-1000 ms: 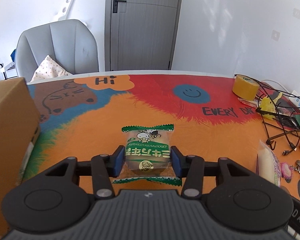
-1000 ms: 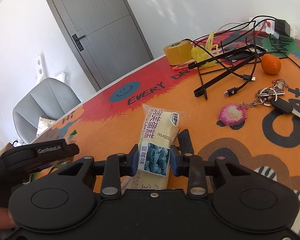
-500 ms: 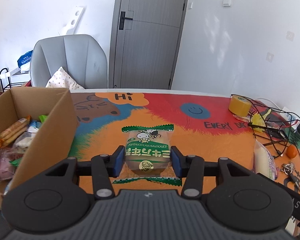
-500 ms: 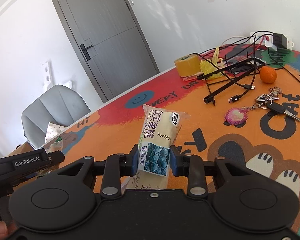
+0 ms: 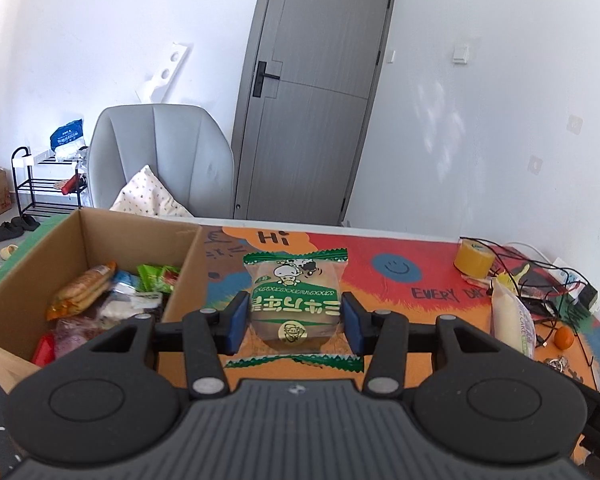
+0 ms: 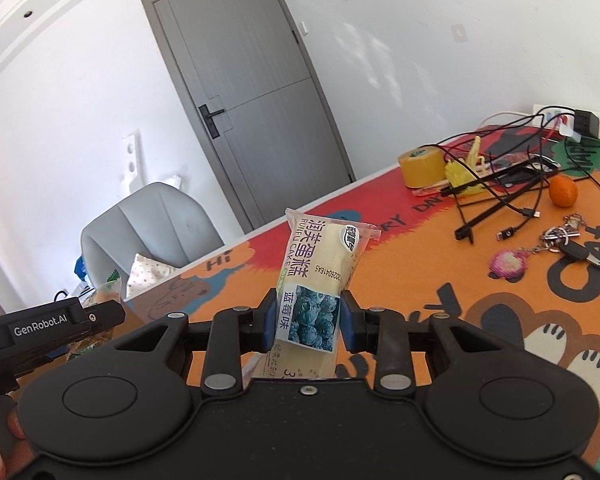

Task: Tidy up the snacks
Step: 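Carry both packs into the cardboard box and open both tools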

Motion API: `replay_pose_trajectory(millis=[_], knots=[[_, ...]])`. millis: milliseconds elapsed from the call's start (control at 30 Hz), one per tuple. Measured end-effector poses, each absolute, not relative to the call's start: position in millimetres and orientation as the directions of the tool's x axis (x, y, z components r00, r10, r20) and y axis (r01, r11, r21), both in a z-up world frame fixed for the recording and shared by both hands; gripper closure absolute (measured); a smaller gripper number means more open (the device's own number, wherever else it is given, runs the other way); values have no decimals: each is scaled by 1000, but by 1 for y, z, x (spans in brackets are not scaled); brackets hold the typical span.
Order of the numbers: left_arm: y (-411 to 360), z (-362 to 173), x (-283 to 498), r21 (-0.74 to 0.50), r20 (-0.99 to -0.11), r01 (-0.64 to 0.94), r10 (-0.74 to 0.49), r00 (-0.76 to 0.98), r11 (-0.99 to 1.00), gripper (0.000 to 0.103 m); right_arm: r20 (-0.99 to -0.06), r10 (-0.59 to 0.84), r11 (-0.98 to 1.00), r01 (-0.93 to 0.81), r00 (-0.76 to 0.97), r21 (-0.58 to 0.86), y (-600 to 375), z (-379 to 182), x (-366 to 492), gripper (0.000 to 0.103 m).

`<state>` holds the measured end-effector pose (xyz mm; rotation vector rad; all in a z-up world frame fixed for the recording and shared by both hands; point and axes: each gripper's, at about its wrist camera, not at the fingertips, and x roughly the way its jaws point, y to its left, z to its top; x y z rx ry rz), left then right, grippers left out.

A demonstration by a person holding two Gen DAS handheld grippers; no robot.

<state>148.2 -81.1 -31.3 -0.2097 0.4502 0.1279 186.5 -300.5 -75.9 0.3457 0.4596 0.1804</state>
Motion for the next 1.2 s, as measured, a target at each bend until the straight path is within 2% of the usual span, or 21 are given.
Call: replay_pose_trajectory(millis=[600, 900, 1200], knots=[[8, -9, 113, -216, -399, -279, 177, 900, 935, 56, -348, 365, 907, -247, 863, 341, -222, -45, 184, 71], [46, -10, 109, -224, -414, -323, 210, 885, 919, 56, -347, 431, 885, -315, 833, 342, -181, -39, 189, 71], [72, -23, 116, -240, -468, -342, 201, 861, 908, 55, -357, 472, 871, -364, 806, 330, -149, -36, 197, 71]])
